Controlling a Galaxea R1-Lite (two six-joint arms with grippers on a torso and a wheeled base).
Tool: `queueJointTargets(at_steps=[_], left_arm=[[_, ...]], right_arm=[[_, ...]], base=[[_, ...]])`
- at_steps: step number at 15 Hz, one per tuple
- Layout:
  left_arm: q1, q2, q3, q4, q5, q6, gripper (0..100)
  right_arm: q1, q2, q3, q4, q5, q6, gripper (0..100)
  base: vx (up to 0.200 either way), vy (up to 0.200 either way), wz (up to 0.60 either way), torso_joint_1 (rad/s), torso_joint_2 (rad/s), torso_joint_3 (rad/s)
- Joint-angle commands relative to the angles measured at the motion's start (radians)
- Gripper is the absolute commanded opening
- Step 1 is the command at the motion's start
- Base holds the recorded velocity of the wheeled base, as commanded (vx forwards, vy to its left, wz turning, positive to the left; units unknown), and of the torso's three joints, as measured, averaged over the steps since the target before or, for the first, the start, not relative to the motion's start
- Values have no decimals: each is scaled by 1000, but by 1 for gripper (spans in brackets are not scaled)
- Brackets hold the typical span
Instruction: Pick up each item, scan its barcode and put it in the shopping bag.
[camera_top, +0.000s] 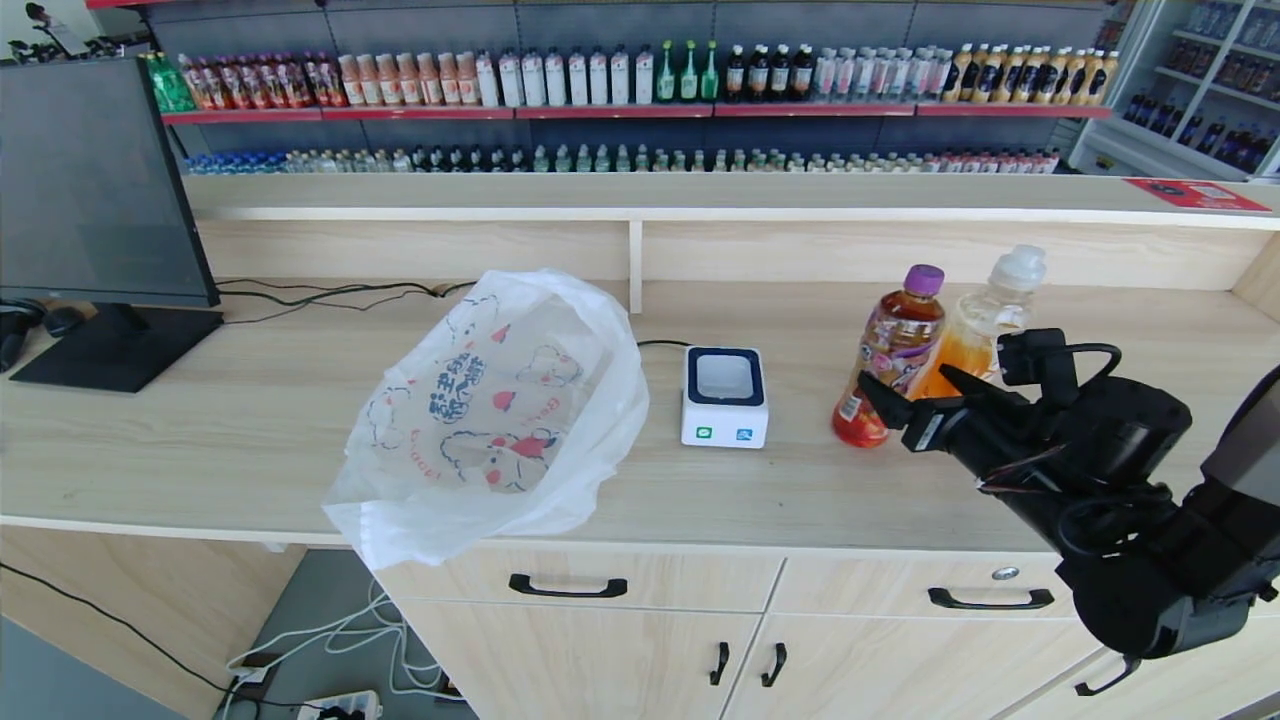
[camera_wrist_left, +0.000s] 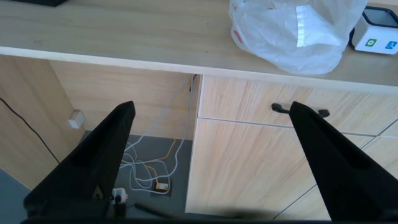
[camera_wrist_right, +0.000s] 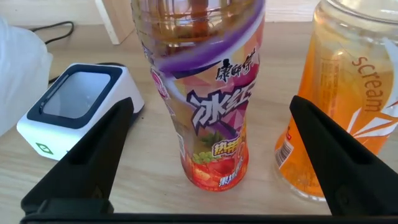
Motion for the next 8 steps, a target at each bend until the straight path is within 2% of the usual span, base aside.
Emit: queueJointTargets(at_steps=[1, 8], left_arm=[[0, 0, 0, 0, 0, 1, 100], [0, 0, 0, 0, 0, -1, 100]], right_arm=[[0, 33, -35, -1, 1, -5, 100], [7, 106, -84, -1, -1, -38, 100]], base=[[0, 0, 0, 0, 0, 0], [0, 0, 0, 0, 0, 0]])
